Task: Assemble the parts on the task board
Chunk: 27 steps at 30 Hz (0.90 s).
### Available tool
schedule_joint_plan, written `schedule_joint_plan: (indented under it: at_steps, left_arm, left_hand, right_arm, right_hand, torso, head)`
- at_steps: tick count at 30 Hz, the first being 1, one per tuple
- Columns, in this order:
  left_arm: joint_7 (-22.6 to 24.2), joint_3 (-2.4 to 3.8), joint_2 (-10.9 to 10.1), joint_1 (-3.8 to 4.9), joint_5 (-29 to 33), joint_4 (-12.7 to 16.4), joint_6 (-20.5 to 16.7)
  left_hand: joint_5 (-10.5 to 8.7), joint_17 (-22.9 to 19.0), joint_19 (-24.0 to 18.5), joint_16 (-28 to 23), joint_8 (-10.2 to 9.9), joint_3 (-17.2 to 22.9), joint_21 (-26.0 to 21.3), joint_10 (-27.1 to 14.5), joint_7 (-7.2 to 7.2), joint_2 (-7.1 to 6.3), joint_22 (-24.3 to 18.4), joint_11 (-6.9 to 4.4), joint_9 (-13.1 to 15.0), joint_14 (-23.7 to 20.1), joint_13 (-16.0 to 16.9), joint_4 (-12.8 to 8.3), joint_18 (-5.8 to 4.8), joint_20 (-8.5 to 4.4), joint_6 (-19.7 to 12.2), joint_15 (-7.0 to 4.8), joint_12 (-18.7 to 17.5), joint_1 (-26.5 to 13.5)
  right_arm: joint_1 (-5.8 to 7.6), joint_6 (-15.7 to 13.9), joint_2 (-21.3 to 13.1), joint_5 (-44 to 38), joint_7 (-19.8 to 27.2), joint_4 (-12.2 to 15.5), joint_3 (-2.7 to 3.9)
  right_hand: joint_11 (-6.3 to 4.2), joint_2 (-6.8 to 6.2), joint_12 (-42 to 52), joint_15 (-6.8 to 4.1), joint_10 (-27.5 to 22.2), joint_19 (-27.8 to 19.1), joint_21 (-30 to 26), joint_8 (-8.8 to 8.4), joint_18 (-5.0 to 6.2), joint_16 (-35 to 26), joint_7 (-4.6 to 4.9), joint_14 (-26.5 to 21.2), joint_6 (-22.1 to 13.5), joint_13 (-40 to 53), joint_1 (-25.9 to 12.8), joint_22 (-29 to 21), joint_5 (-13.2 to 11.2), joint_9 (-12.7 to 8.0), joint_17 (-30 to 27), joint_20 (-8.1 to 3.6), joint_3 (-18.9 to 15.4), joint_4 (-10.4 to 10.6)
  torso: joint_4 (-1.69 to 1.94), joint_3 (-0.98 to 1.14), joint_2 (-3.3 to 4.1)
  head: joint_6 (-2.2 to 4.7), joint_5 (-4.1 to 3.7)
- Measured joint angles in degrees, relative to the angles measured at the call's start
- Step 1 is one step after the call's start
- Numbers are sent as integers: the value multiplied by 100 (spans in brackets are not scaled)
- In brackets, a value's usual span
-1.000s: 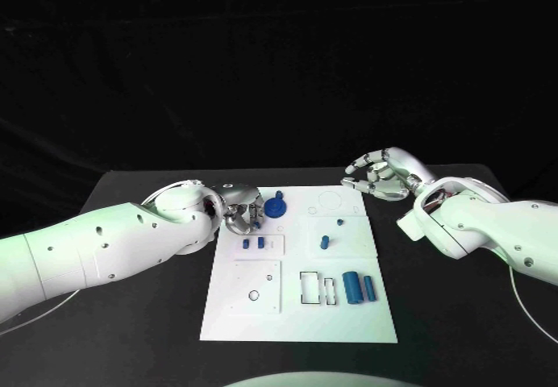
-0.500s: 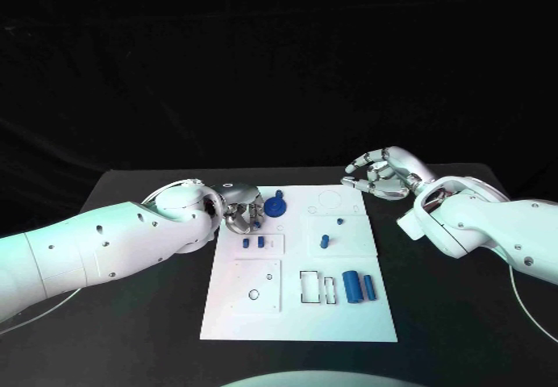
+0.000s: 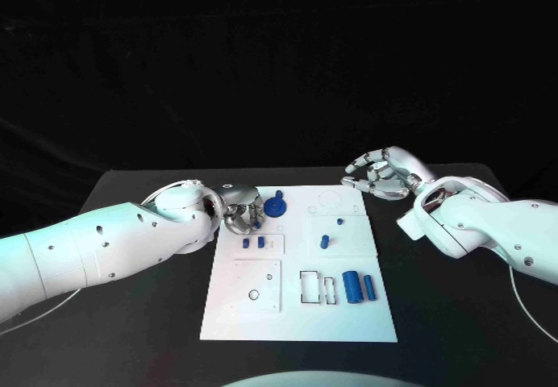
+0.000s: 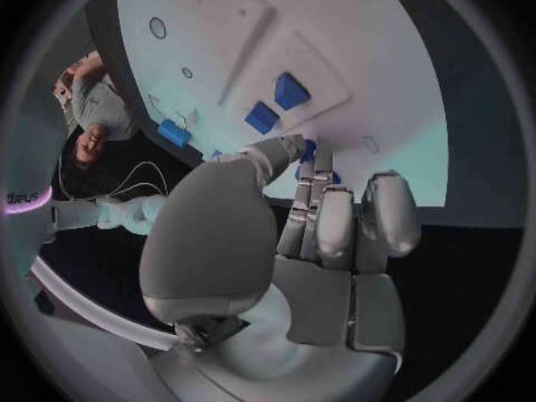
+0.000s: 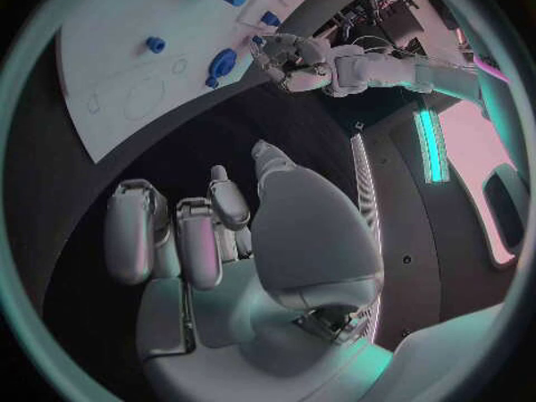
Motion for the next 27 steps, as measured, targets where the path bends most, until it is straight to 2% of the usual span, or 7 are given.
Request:
schedule_joint_plan:
  at_steps: [9, 17, 27]
  left_arm:
    - [-15, -1, -10, 0, 2, 0, -2]
    - [-39, -1, -44, 0, 3, 2, -4]
    - [-78, 6, -108, 0, 3, -1, -9]
  left_hand:
    - [0, -19, -21, -23, -78, 0, 0, -8, 9, -24, -13, 8, -12, -20, -8, 0, 0, 21, -75, 20, -64, -24]
    - [0, -122, -42, -45, -376, -25, -49, -196, 41, -68, -61, 45, -107, -60, -38, 25, 1, 42, -532, 60, -270, -68]
    - [0, -139, -61, -45, -421, -55, -49, -286, 49, -68, -71, 59, -121, -60, -47, 24, 1, 61, -605, 60, -323, -68]
  right_arm:
    - [0, -5, 0, -1, 0, -2, 0]
    - [-1, -10, -2, -2, 0, -5, 0]
    - [-2, -14, -7, -7, -1, -16, 0]
  right_hand:
    - [0, 0, 0, 0, 0, 0, 0, 0, 0, 0, 0, 0, 0, 0, 0, -1, 0, 0, 5, 0, 0, 0]
    - [0, 0, 0, 0, 0, 0, 0, 23, 0, 0, 0, 0, 0, -7, 0, -1, 0, 1, 4, 0, 16, 16]
    - [0, 0, -29, 0, 0, 0, 0, 23, 0, -3, 0, 0, 0, -23, 0, -2, 0, -5, 4, 0, 16, 16]
  torso:
    - [2, -1, 0]
    - [3, -2, 0]
    - [1, -4, 0]
  head:
    - [-4, 2]
    - [2, -2]
    - [8, -2]
